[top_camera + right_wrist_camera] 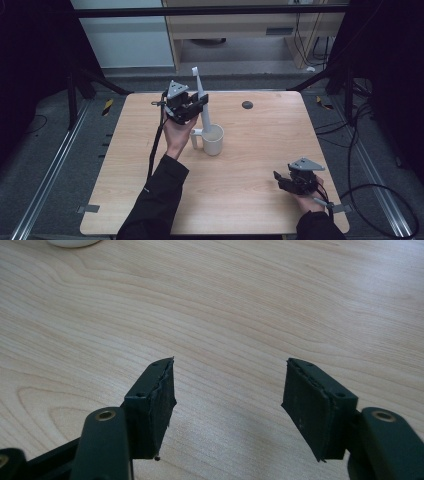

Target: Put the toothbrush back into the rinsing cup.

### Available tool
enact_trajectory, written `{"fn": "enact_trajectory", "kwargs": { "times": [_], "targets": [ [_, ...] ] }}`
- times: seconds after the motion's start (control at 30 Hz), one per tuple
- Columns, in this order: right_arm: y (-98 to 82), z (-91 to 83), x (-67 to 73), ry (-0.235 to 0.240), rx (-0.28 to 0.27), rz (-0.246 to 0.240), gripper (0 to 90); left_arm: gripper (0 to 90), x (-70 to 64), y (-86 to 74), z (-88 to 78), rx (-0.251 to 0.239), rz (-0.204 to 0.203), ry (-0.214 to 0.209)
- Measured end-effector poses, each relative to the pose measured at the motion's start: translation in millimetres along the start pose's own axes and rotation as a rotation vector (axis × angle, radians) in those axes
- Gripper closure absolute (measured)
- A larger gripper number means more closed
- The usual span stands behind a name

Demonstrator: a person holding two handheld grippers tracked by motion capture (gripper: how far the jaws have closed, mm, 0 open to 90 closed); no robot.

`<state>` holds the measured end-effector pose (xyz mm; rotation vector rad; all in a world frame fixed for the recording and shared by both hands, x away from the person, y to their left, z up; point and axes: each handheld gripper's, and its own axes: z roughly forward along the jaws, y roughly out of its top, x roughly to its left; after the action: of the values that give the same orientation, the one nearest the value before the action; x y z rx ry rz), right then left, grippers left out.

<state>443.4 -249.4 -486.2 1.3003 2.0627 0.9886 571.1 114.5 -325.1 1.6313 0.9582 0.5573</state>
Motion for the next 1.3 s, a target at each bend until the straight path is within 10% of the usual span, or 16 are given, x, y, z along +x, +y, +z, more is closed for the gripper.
{"fn": "enact_trajectory", "kwargs": {
  "times": [1.3],
  "targets": [
    [-0.6,1.4,0.0,-0.006,0.003,-0.013,37.2,67.0,-5.4,-77.2,39.1,0.155,0.034,-0.031]
  ]
}}
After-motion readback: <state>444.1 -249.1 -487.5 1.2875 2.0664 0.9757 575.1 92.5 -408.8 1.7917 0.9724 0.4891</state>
